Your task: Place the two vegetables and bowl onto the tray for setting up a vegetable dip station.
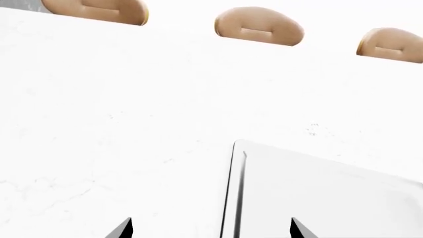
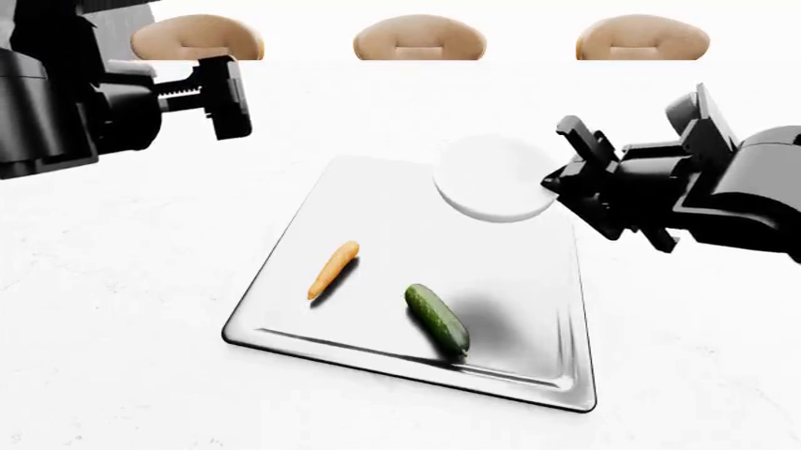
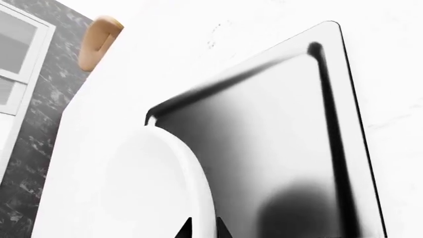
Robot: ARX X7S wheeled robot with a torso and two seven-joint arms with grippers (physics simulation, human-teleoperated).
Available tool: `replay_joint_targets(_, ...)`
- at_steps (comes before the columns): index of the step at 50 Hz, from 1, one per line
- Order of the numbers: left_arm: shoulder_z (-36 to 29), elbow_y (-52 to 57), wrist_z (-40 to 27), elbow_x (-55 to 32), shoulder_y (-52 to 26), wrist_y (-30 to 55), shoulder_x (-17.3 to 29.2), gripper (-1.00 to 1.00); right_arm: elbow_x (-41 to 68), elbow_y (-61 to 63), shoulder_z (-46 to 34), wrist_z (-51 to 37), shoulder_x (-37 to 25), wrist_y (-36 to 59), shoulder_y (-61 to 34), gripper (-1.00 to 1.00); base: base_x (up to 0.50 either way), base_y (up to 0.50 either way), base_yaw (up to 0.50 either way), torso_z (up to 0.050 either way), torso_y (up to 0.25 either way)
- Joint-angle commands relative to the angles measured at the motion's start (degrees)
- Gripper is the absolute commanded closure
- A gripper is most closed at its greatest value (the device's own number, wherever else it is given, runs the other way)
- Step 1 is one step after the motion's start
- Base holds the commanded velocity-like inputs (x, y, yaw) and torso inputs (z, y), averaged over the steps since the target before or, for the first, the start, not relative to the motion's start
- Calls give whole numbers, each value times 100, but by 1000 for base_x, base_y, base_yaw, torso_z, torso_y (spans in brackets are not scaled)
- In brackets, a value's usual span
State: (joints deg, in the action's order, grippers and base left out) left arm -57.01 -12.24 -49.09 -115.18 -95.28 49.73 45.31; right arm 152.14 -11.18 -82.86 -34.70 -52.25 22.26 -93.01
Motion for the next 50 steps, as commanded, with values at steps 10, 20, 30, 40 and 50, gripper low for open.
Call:
replay_joint_targets(10,29,83,-16,-26,91,-63,59,-100,-199,-471,36,996,333,287,417,100,0,0,0,0,0)
replay_joint_targets(20,32,57,3,6,117,-95,60,-100,-295,-604,21,1295,484,317,604,100,0,0,0,0,1)
replay_joint_targets(30,59,111,5,-13,193,-156,104,-100,-373,-605,15,1448,542,315,728,100,0,0,0,0,0)
replay_joint_targets(40,64,135,4,-8,230,-176,133,-100,-405,-607,29,1575,568,270,856,100,0,0,0,0,1)
replay_joint_targets(50,80,178,14,-16,279,-208,160,-100,-450,-590,28,1609,595,238,929,100,0,0,0,0,0)
